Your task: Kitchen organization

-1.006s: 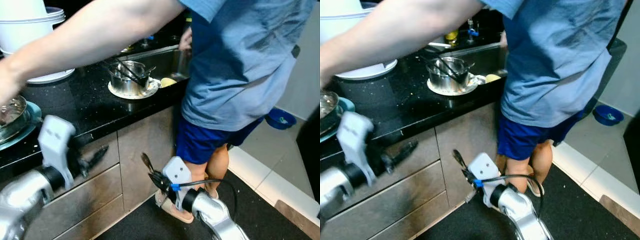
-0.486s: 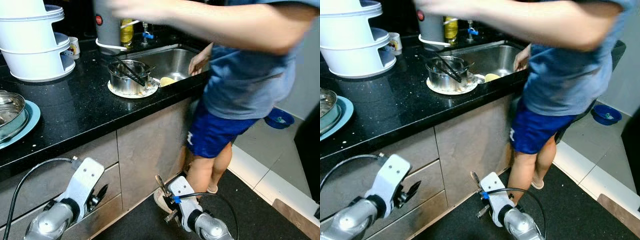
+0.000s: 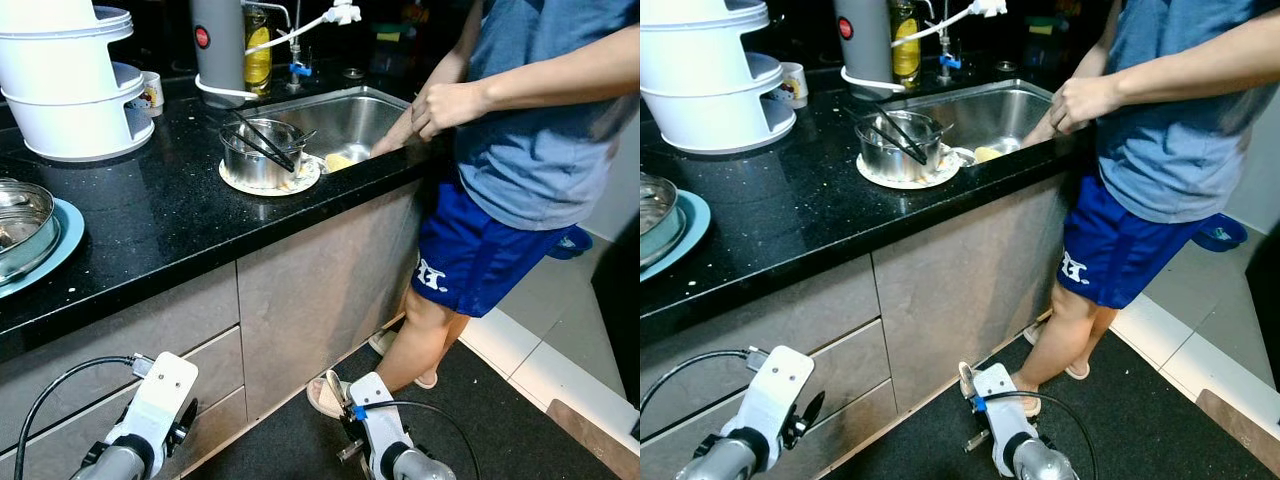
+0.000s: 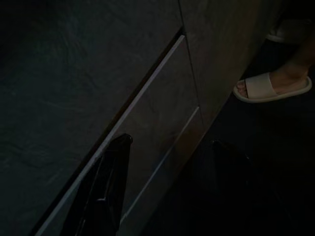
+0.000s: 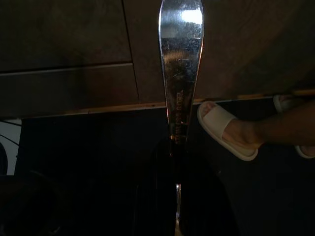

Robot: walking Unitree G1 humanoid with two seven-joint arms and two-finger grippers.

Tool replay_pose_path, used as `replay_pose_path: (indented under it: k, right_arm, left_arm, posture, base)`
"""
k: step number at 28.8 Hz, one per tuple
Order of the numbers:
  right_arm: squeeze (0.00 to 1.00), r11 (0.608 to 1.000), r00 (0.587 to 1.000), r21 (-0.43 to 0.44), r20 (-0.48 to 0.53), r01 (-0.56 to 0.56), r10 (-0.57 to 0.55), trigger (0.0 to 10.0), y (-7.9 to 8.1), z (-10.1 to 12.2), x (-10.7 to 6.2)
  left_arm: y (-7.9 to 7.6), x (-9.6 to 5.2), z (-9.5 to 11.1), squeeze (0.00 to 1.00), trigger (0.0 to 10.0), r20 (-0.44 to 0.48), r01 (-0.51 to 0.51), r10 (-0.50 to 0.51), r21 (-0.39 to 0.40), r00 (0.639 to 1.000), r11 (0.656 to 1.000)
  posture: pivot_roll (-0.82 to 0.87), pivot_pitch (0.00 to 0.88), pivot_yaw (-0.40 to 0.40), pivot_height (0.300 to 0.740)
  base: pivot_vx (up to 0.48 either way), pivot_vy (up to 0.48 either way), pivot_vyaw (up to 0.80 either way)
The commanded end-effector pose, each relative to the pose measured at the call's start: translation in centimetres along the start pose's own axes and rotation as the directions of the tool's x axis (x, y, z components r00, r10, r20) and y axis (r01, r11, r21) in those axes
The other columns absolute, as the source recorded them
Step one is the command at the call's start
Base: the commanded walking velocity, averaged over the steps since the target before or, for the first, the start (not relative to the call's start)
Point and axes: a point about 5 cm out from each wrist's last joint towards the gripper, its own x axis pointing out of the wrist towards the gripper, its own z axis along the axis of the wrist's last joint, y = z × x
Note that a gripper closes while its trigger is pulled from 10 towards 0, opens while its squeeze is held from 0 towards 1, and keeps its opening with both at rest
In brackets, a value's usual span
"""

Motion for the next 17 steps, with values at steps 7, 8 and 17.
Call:
replay_pose_path:
  k: [7,8,17]
  right_arm:
    - [0.00,1.000,1.000,0.012,-0.004,0.017,-0.017,10.0,0.1,-0.8,-0.2]
    - [0.00,1.000,1.000,0.016,0.001,0.022,-0.022,10.0,0.0,-0.8,-0.3]
    - [0.00,0.999,1.000,0.020,0.012,0.026,-0.026,10.0,-0.1,-0.8,-0.4]
  left_arm:
    - [-0.7,0.4,-1.8,0.00,10.0,-0.049,0.025,-0.025,-0.002,0.998,1.000]
    - [-0.9,0.4,-1.9,0.00,10.0,-0.049,0.030,-0.030,-0.001,0.998,1.000]
    - [-1.5,0.4,-2.2,0.00,10.0,-0.036,0.063,-0.063,-0.011,0.997,0.998]
  posture:
    - [-0.03,0.107,-0.058,0.740]
    - [-0.03,0.108,-0.056,0.740]
    - [-0.06,0.106,-0.047,0.740]
  base:
    - [0.000,0.000,0.00]
    - [0.000,0.000,0.00]
    - [0.000,0.000,0.00]
